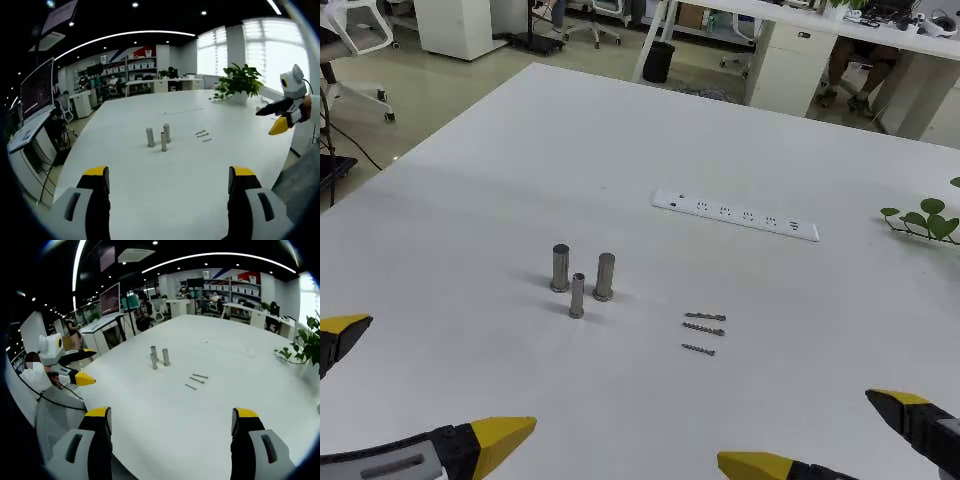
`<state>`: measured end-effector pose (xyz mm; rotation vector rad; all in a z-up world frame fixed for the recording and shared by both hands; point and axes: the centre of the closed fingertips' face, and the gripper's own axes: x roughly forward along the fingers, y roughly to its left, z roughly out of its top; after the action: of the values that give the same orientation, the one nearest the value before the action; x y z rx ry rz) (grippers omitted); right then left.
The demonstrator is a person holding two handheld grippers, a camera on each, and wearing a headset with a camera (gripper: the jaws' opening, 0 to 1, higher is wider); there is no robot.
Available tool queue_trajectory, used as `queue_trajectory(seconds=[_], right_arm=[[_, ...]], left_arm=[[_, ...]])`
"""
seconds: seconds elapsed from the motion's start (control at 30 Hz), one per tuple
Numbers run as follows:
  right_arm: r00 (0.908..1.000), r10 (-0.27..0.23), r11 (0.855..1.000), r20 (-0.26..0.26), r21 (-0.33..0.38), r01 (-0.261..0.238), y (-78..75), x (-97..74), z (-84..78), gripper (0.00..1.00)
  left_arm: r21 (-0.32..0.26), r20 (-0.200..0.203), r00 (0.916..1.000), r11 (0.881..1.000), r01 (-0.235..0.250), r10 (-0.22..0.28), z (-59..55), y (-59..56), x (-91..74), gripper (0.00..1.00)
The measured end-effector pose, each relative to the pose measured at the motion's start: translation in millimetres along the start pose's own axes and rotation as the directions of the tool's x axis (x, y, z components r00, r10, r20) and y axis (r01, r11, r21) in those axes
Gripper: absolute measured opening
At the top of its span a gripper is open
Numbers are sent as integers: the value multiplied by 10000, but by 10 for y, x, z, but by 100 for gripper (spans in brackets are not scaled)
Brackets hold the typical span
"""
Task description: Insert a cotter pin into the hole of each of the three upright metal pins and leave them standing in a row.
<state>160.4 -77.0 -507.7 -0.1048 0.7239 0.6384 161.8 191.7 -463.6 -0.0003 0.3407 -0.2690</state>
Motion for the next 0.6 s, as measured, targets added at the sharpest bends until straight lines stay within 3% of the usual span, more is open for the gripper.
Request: queue_trajectory(seconds=[0.27,0.47,0.6], right_arm=[[9995,-99,9995,314,310,89,-105,-52,-16,98],[9971,-146,9985,740,545,106,-136,-65,29,98],[9967,-211,9971,788,751,152,-182,-56,-39,98]], left_arm=[[-464,54,10000,9989,-13,16,79,66,-35,96],[-748,-83,10000,9972,-21,15,29,95,-64,97],[-738,-245,9997,9972,-93,75,-13,101,-108,97]])
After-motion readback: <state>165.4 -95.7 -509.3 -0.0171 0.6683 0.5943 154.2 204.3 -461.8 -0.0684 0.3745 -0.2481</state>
